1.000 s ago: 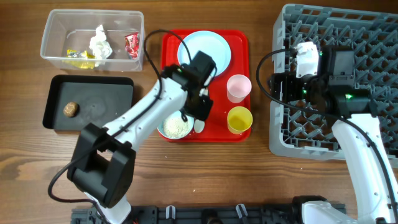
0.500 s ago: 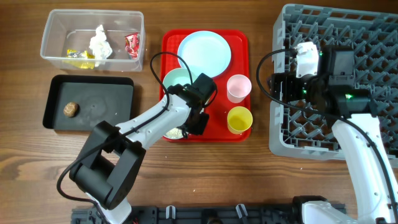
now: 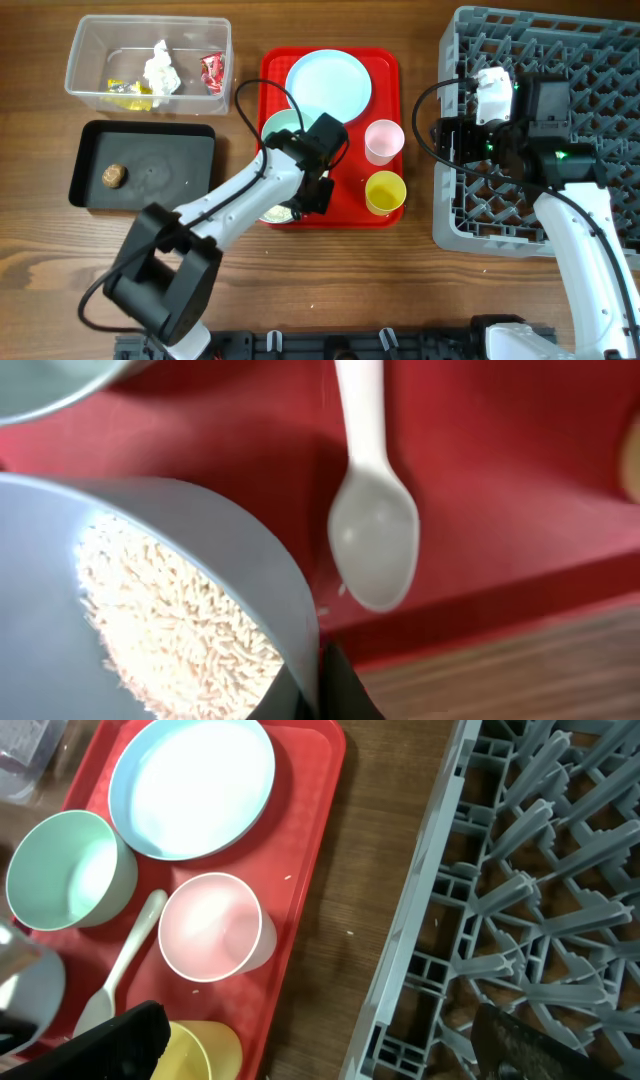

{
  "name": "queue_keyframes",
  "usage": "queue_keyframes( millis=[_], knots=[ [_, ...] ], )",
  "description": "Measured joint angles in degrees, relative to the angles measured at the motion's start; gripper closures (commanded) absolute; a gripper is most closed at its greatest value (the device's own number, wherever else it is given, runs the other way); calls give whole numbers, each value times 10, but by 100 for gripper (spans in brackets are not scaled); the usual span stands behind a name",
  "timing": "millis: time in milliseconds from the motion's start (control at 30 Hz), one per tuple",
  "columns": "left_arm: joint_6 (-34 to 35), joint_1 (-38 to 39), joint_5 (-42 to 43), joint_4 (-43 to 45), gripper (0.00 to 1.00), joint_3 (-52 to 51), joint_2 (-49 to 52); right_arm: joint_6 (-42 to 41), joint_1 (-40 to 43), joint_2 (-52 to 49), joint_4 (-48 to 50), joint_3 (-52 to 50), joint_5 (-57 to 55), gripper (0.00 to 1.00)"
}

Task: Sort waste into correct bins and load items into the dishwasher rack
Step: 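Grasp the blue bowl of rice with the left gripper, then tip the blue bowl over the black tray to pour out the rice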

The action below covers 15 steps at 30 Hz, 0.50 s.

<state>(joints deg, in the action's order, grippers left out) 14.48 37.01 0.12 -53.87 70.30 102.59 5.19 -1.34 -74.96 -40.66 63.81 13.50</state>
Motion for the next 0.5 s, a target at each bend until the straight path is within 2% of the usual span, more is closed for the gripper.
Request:
queue_keyframes(
  millis=[133, 233, 367, 500],
  knots=[
    [12, -27, 9, -12, 96, 6, -74, 0, 0, 0, 0, 0, 0, 0],
    [17, -83, 21, -11, 96, 11, -141, 0, 0, 0, 0, 0, 0, 0],
    [18, -203, 47, 1, 96, 16, -181, 0, 0, 0, 0, 0, 0, 0],
    [-15, -342, 147, 33, 96, 16, -171, 0, 0, 0, 0, 0, 0, 0]
  ],
)
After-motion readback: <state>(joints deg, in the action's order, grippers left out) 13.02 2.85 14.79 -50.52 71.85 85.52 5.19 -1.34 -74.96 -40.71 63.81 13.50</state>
